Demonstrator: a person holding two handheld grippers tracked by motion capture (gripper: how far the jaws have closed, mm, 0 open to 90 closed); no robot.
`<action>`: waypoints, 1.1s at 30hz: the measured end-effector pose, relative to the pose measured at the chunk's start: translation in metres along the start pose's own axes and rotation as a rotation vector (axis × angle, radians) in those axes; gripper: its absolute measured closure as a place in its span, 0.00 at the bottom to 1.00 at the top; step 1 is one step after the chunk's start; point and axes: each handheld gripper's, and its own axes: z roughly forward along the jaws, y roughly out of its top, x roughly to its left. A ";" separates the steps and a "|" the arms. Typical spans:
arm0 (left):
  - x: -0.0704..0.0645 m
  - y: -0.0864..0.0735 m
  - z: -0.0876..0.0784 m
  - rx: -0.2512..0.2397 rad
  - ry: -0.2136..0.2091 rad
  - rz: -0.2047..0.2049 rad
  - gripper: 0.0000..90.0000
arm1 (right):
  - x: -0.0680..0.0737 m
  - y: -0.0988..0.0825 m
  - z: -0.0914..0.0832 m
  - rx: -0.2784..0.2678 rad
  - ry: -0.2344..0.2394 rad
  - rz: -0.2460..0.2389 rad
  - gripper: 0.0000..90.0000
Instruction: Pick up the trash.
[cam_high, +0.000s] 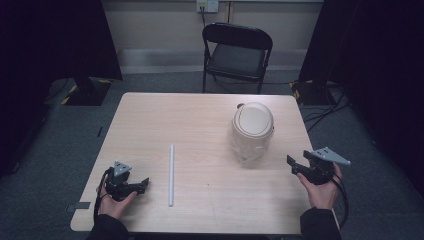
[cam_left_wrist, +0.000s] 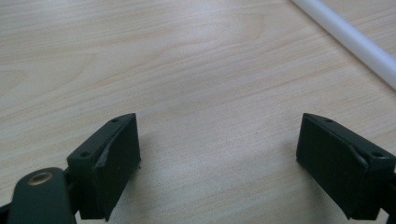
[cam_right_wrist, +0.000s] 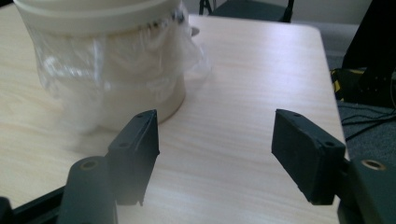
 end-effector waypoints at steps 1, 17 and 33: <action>0.000 0.000 0.000 0.000 0.000 0.000 0.14 | 0.001 0.006 -0.006 -0.030 -0.005 0.008 0.35; 0.000 0.000 0.000 0.000 0.002 0.000 0.14 | 0.020 0.040 -0.019 -0.201 -0.040 0.022 0.22; 0.000 0.000 0.000 0.000 0.002 0.000 0.14 | 0.058 0.086 0.009 -0.234 -0.023 -0.013 0.21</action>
